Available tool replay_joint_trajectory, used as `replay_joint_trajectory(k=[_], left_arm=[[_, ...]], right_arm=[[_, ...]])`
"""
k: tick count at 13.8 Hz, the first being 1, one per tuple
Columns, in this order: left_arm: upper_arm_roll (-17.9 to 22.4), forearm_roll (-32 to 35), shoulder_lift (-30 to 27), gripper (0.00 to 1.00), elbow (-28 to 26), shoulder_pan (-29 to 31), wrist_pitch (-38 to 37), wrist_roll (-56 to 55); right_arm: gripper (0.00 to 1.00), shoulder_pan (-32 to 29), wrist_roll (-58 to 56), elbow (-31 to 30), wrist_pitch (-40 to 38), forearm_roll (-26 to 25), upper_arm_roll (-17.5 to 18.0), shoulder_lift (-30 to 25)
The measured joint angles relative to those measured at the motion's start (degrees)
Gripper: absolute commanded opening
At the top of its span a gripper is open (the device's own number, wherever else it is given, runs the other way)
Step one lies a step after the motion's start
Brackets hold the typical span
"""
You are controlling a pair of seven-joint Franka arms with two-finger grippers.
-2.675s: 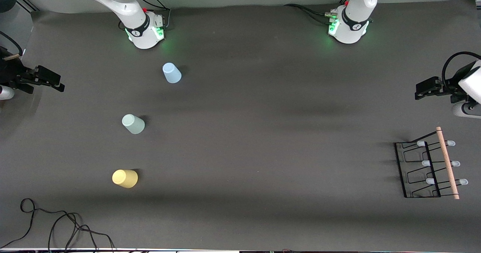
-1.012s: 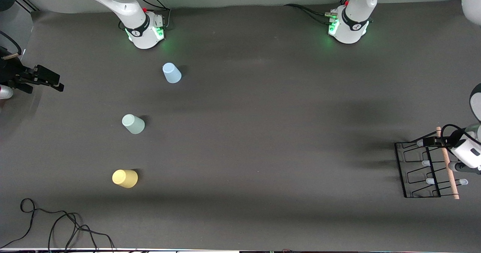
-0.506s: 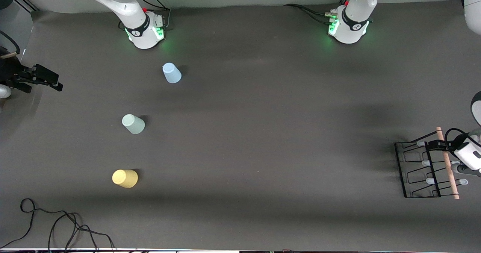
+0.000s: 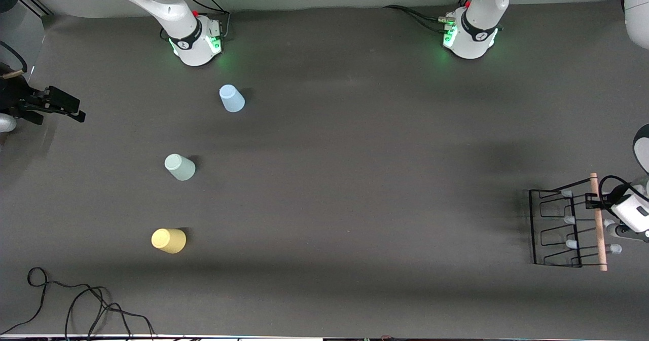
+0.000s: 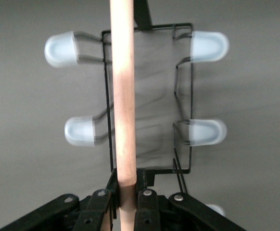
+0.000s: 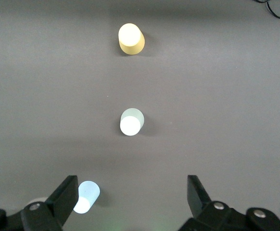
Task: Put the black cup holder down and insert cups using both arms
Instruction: 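Grasp the rack rod with the left gripper and carry it toward the table center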
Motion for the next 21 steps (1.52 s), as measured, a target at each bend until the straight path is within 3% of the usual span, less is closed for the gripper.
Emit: replay_joint_trajectory(k=[3, 8, 15, 21], left_arm=[[-0.7, -0.4, -2.3, 0.0, 1.2, -3.2, -5.4, -5.2], [-1.4, -0.7, -6.8, 0.0, 1.1, -15.4, -13.9, -21.6], [-2.4, -3.8, -6.7, 0.0, 0.9, -35.3, -12.8, -47.6], [-2.5, -3.8, -4.5, 0.0, 0.4, -50.4, -6.0, -65.2]], right_arm=[[1.0, 0.0, 0.0, 0.0, 0.0, 0.0, 0.0, 0.0], [1.0, 0.0, 0.0, 0.0, -0.1, 0.0, 0.0, 0.1], [1.0, 0.3, 0.0, 0.0, -0.2, 0.0, 0.2, 0.4], [1.0, 0.3, 0.0, 0.0, -0.2, 0.0, 0.2, 0.4]])
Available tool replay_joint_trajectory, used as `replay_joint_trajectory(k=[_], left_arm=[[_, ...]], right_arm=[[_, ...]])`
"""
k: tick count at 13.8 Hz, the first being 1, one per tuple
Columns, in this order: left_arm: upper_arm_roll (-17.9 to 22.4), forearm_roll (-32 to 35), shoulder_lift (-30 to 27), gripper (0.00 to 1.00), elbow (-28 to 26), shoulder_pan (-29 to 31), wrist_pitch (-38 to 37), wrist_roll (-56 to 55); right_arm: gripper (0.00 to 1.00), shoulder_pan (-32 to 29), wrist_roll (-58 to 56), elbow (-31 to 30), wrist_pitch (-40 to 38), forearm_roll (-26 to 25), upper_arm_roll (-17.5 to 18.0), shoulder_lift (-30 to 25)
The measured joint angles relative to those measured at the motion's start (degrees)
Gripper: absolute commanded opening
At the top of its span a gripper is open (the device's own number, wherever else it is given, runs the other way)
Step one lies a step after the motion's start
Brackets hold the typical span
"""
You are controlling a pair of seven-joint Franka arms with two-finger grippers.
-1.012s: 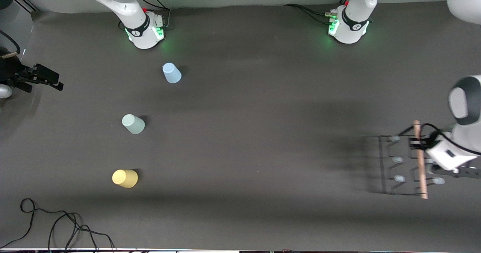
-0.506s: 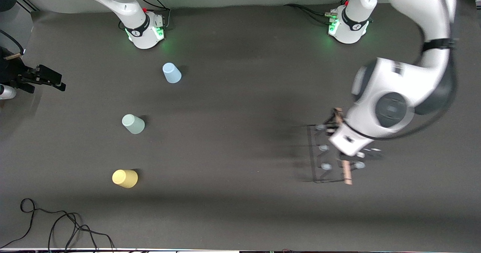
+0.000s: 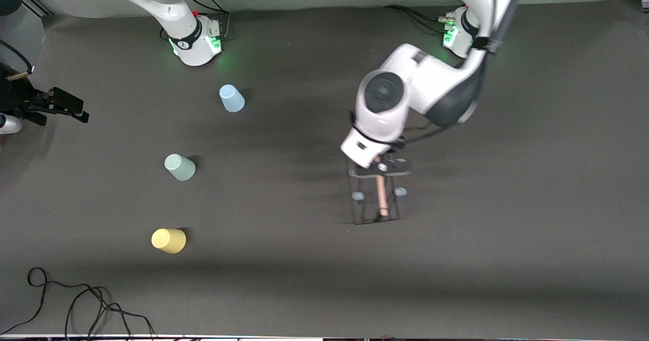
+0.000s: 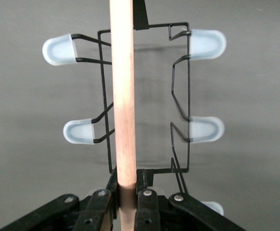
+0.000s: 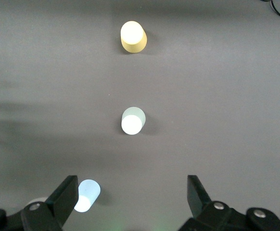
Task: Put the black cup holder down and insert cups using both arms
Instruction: 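Grasp the rack rod with the left gripper and carry it toward the table center, then release the rack with the left gripper while the right gripper reaches the green cup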
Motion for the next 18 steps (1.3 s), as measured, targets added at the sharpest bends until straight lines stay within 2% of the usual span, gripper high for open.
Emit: replay_joint_trajectory(k=[3, 6, 9, 11, 12, 13, 14, 15, 18], left_arm=[[0.0, 0.0, 2.4, 0.0, -0.1, -5.2, 4.4, -6.5], [0.1, 0.0, 5.7, 0.0, 1.1, -7.2, 6.9, -9.4], [0.1, 0.0, 7.2, 0.0, 2.1, -7.6, 7.1, -9.7], [0.3, 0.2, 7.4, 0.0, 2.4, -7.6, 7.1, -9.6], [0.3, 0.4, 7.4, 0.23, 2.5, -7.6, 7.1, -9.5], [0.3, 0.5, 7.4, 0.63, 2.5, -7.6, 7.1, -9.4], [0.3, 0.6, 7.4, 0.91, 2.6, -7.6, 7.1, -9.0], [0.3, 0.8, 7.4, 1.0, 2.9, -7.6, 7.0, -8.1], [0.7, 1.0, 7.4, 1.0, 3.8, -7.6, 6.8, -4.1]], right_arm=[[1.0, 0.0, 0.0, 0.0, -0.1, 0.0, 0.0, 0.0], [1.0, 0.4, 0.0, -1.1, -0.3, 0.0, 0.0, -0.4], [1.0, 3.0, 2.0, -5.0, 0.0, 0.1, 0.0, -2.9], [1.0, 4.3, 3.5, -9.9, 2.2, 0.1, 0.0, -6.2], [1.0, 4.6, 3.8, -12.9, 3.9, 0.1, 0.0, -8.2], [1.0, 4.6, 3.8, -15.8, 5.6, 0.0, 0.0, -10.0], [1.0, 4.6, 3.8, -17.9, 6.8, 0.0, 0.0, -11.1], [1.0, 4.6, 3.8, -19.4, 7.9, 0.0, -0.1, -11.7], [1.0, 4.6, 3.8, -21.1, 11.0, 0.0, -0.2, -10.7]])
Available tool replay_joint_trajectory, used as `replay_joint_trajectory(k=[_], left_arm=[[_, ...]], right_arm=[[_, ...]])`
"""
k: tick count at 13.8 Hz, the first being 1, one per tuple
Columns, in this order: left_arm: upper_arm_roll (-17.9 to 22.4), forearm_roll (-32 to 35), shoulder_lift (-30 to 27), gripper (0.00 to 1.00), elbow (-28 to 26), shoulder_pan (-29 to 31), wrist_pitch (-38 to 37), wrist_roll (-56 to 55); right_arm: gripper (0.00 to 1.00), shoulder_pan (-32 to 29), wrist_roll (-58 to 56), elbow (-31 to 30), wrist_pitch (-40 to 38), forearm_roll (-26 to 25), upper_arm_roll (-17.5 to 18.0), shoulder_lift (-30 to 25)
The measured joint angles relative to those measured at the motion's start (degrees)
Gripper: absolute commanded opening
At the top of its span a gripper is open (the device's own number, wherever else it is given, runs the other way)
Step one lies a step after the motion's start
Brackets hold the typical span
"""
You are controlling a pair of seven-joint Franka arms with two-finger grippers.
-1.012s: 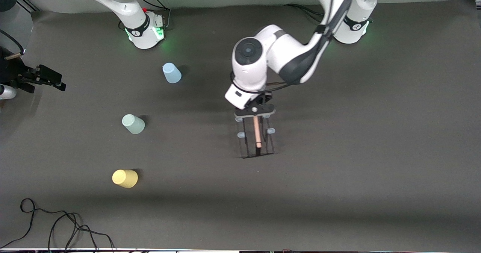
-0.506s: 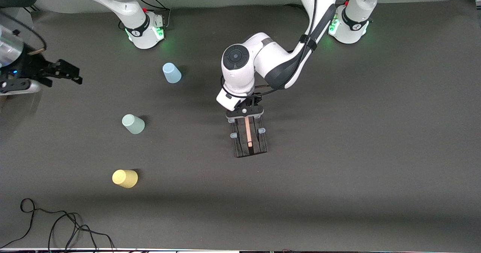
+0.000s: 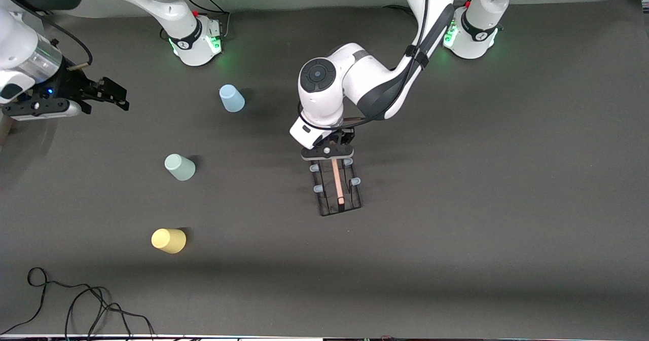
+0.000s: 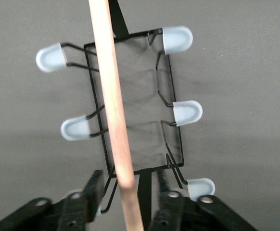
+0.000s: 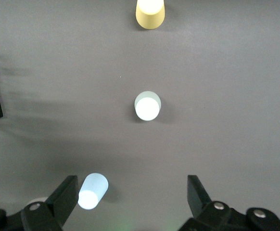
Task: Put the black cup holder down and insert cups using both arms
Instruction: 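Release the rack with the left gripper while the right gripper reaches the green cup, then grasp the pale green cup with the right gripper and lift it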
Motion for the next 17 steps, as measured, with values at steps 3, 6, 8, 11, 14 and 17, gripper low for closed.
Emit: replay_joint_trajectory(k=[3, 6, 8, 11, 14, 17], left_arm=[[0.6, -0.8, -1.6, 1.0, 2.3, 2.6, -2.0, 0.7], [0.9, -4.4, -6.9, 1.0, 4.5, 9.1, -8.0, 6.4], [1.2, -5.3, -11.8, 1.0, 4.9, 14.5, -13.0, 11.7], [1.5, -4.3, -17.0, 1.0, 4.4, 22.1, -19.3, 18.5], [1.6, 0.2, -17.9, 1.0, 2.4, 26.9, -19.9, 24.5], [1.7, 0.8, -19.6, 1.0, -0.6, 33.0, -19.9, 34.8]], right_arm=[[1.0, 0.0, 0.0, -0.7, 3.3, 0.0, -0.2, 3.0], [1.0, 0.0, 0.1, -4.9, 13.2, 0.0, -0.3, 8.4], [1.0, 0.0, 0.2, -10.9, 23.4, 0.0, -0.3, 11.4], [1.0, 0.0, 0.2, -17.6, 34.7, 0.0, -0.3, 15.6], [1.0, 0.1, 0.2, -21.5, 44.3, 0.0, -0.3, 20.0], [1.0, 0.2, 0.2, -24.2, 50.5, 0.0, -0.3, 23.6]])
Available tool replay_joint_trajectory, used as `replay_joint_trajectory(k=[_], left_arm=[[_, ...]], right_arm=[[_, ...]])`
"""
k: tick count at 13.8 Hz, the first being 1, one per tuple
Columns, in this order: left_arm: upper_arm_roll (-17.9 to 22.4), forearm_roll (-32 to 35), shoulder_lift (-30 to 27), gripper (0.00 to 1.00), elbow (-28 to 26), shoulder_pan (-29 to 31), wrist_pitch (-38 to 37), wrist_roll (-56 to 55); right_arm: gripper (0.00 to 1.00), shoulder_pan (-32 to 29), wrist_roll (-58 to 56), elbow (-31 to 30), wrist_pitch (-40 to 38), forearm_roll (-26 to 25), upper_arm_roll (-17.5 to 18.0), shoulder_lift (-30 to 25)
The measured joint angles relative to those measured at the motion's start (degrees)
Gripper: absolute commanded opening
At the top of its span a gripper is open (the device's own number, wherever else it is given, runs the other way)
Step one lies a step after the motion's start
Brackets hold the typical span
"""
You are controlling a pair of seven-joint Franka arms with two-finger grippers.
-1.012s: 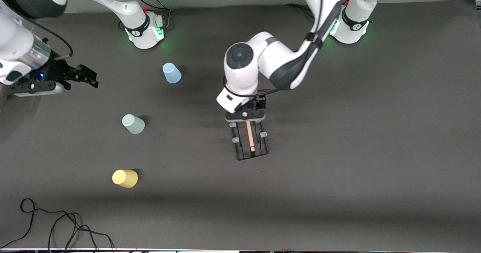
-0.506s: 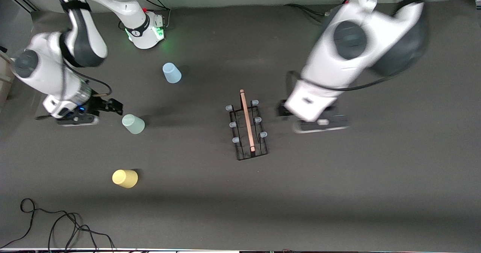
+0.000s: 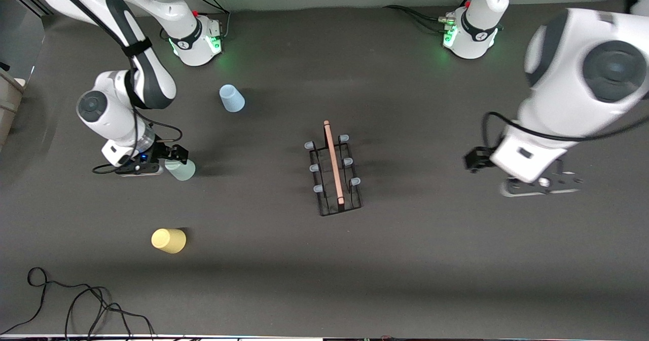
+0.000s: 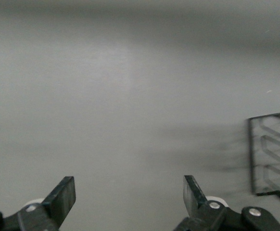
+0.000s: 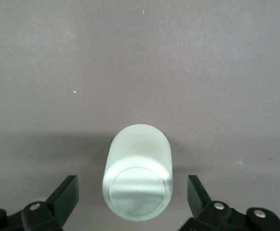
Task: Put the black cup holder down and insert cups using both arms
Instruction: 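Grasp the pale green cup with the right gripper and lift it, then carry the green cup with the right gripper and set it on a rack peg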
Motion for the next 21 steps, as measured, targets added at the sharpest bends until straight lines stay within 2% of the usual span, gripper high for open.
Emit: replay_joint_trajectory(k=[1, 2, 3, 4, 5, 6, 9, 11, 13, 14, 15, 17, 19, 21], left_arm=[[0.0, 0.0, -1.5, 1.0, -1.6, 2.6, 0.0, 3.9], [0.1, 0.0, -3.3, 1.0, -3.4, 5.1, 0.0, 7.6], [0.1, -0.2, -5.7, 1.0, -5.4, 7.5, -0.1, 11.0], [0.1, -0.3, -8.1, 1.0, -7.5, 9.4, -0.1, 13.6], [0.1, -0.4, -10.4, 1.0, -9.7, 10.7, -0.2, 15.1], [0.1, -0.4, -12.6, 1.0, -12.1, 11.2, 0.2, 15.7], [-0.3, -0.4, -18.4, 1.0, -20.4, 11.4, 4.0, 16.0], [-0.5, -0.4, -20.3, 1.0, -22.9, 11.4, 3.9, 17.3], [-0.1, -1.9, -20.9, 1.0, -22.9, 11.4, 3.9, 18.0], [0.6, -3.4, -21.0, 1.0, -22.7, 11.4, 3.9, 18.3], [1.3, -4.1, -21.0, 1.0, -22.6, 11.4, 3.9, 18.7], [1.9, -4.1, -21.0, 1.0, -22.5, 11.4, 3.3, 19.2], [1.7, -3.8, -21.0, 1.0, -22.4, 11.2, 3.2, 19.2], [1.5, -3.5, -21.0, 1.0, -22.4, 11.2, 2.8, 19.3]], right_arm=[[0.99, 0.0, 0.0, -0.4, 0.7, 0.0, 0.0, 0.8], [0.88, 0.0, 0.0, -0.5, 0.9, 0.0, 0.0, 1.4], [0.64, 0.0, 0.0, -0.5, 1.2, 0.0, 0.0, 1.6], [0.46, 0.0, 0.0, -0.5, 1.4, 0.0, 0.0, 1.6], [0.32, 0.0, 0.0, -0.3, 1.5, 0.0, 0.0, 1.6], [0.26, 0.0, 0.0, -0.1, 1.6, 0.0, 0.0, 1.4], [0.23, 0.0, 0.0, 1.4, 1.7, 0.0, 0.0, 0.7], [0.19, 0.0, 0.0, 3.0, 0.1, 0.0, 0.0, -1.9], [0.16, 0.0, 0.9, 7.0, -11.4, 0.0, 0.0, -7.1], [0.16, 0.0, 2.4, 10.8, -20.0, 0.0, 0.1, -9.7], [0.12, 0.1, 4.2, 15.5, -28.4, 0.0, 0.2, -11.6], [0.08, 0.7, 8.0, 25.5, -43.3, 0.0, 0.4, -13.3], [0.05, 3.6, 16.1, 32.4, -51.1, 0.0, 0.5, -13.2], [0.03, 9.1, 29.0, 36.1, -53.9, 0.1, 0.7, -12.5]])
